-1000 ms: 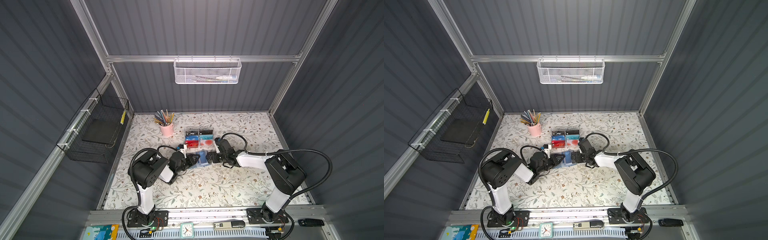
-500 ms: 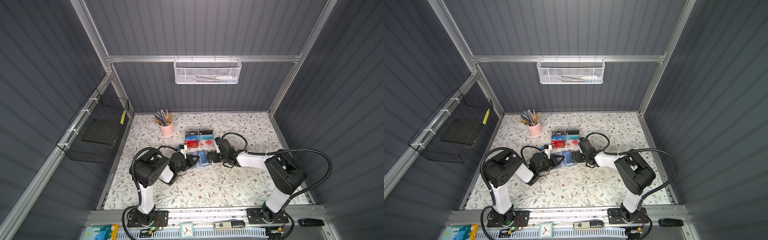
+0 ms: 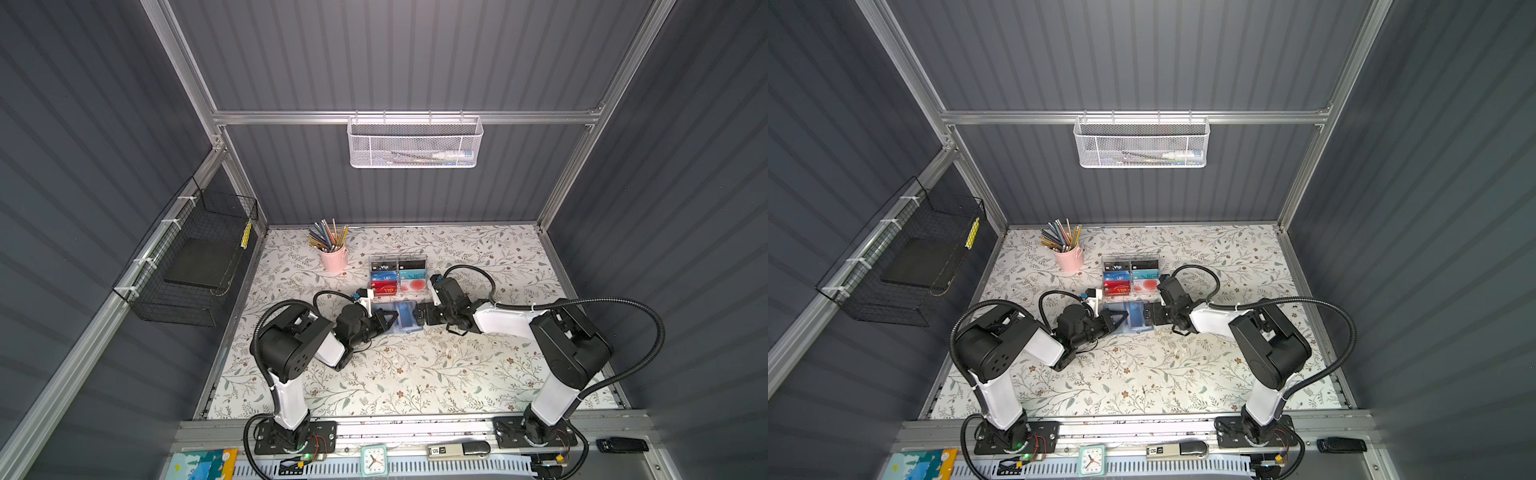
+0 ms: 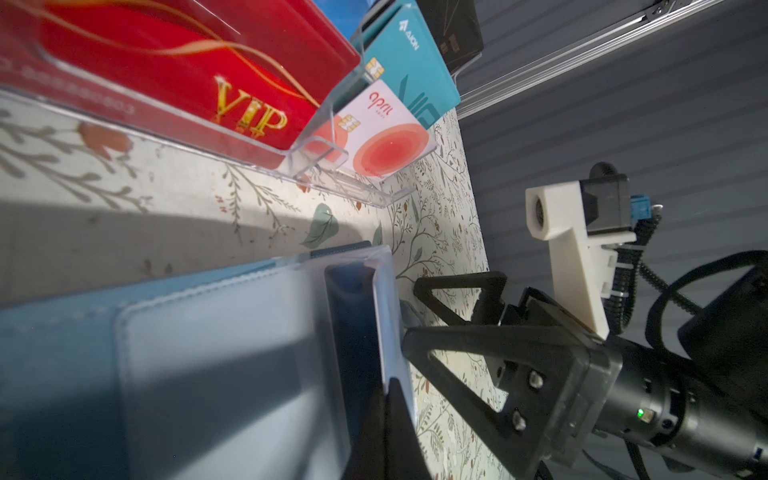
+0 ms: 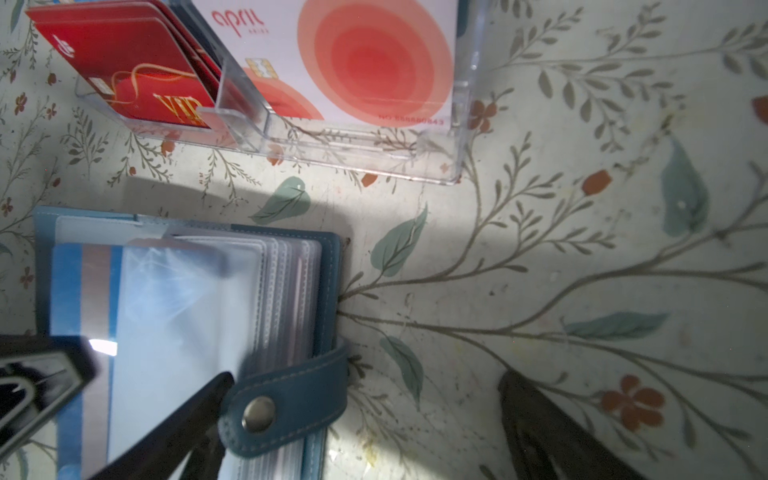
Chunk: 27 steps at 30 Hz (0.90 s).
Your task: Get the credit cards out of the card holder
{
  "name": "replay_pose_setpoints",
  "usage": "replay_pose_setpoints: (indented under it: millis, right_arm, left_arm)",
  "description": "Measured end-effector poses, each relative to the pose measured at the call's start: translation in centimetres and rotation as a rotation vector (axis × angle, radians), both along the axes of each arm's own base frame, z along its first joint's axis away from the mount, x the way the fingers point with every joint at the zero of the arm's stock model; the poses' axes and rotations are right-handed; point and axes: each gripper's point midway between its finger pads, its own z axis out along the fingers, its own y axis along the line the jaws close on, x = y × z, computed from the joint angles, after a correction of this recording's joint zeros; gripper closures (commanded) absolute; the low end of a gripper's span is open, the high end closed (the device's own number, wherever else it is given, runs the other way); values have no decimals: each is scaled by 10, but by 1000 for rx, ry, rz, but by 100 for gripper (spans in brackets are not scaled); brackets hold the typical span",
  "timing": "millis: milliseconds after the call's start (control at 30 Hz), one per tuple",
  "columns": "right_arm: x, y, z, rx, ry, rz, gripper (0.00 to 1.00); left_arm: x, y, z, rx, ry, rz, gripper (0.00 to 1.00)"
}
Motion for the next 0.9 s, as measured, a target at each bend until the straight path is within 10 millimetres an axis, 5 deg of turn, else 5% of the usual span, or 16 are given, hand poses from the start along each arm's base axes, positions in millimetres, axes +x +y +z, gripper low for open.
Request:
replay_pose_setpoints:
  millis: [367,900]
  right_arm:
    - [0,0,0,4,-3,3,1]
    - [-20,-13,7,3,30,3,1]
  left_arm:
    - [-1,9,8,138,-41,-15,100]
    - [4,20,49,453,-144,-113,100]
